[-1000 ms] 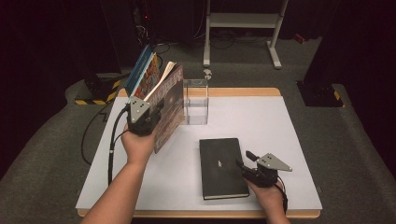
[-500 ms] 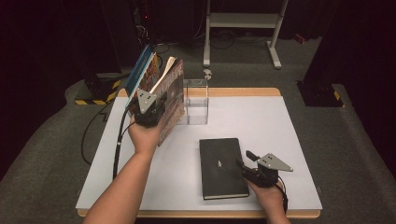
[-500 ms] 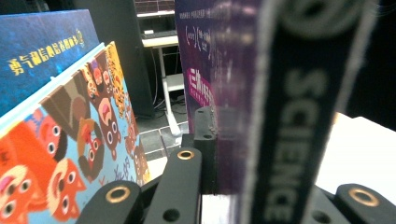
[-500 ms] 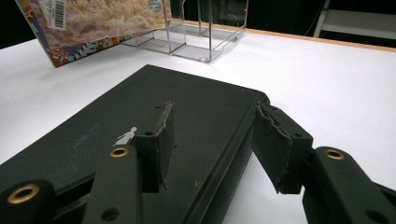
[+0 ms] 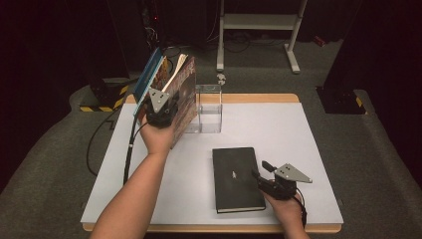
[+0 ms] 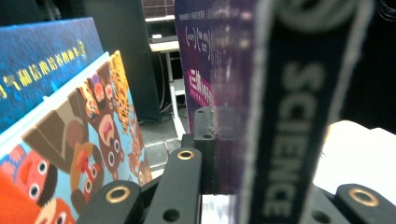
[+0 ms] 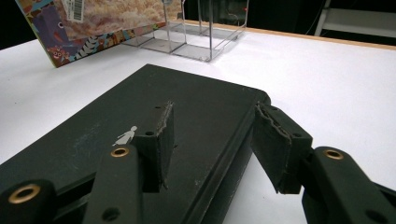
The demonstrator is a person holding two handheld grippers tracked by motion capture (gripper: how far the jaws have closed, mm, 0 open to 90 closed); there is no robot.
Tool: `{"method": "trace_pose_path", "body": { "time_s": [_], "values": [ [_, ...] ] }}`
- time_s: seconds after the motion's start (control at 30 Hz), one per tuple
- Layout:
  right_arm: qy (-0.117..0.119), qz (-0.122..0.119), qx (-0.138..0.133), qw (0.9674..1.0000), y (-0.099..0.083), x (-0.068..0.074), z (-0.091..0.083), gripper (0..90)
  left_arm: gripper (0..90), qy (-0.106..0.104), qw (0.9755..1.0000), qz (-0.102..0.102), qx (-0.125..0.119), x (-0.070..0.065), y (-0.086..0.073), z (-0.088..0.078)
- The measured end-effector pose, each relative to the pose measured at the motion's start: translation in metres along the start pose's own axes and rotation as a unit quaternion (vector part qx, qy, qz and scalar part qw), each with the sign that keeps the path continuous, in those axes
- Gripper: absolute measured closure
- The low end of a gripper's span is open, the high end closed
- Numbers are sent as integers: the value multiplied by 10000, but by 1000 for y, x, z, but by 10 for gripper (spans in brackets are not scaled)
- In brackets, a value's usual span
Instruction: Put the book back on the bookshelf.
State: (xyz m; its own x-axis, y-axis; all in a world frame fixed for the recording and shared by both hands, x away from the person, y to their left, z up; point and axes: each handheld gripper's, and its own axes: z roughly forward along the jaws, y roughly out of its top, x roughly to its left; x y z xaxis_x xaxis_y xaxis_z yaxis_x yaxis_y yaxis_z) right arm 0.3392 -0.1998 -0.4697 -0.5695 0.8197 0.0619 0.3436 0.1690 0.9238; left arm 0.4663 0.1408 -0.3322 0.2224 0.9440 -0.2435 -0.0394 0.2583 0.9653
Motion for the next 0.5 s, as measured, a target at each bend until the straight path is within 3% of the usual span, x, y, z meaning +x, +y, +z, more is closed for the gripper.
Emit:
{"method": "trace_pose_path", "body": {
  "time_s": [0.5],
  "values": [
    [1,23,-18,10000,-1,0,0,486,837,180,9997,105,-89,3,-11,31]
  ]
}}
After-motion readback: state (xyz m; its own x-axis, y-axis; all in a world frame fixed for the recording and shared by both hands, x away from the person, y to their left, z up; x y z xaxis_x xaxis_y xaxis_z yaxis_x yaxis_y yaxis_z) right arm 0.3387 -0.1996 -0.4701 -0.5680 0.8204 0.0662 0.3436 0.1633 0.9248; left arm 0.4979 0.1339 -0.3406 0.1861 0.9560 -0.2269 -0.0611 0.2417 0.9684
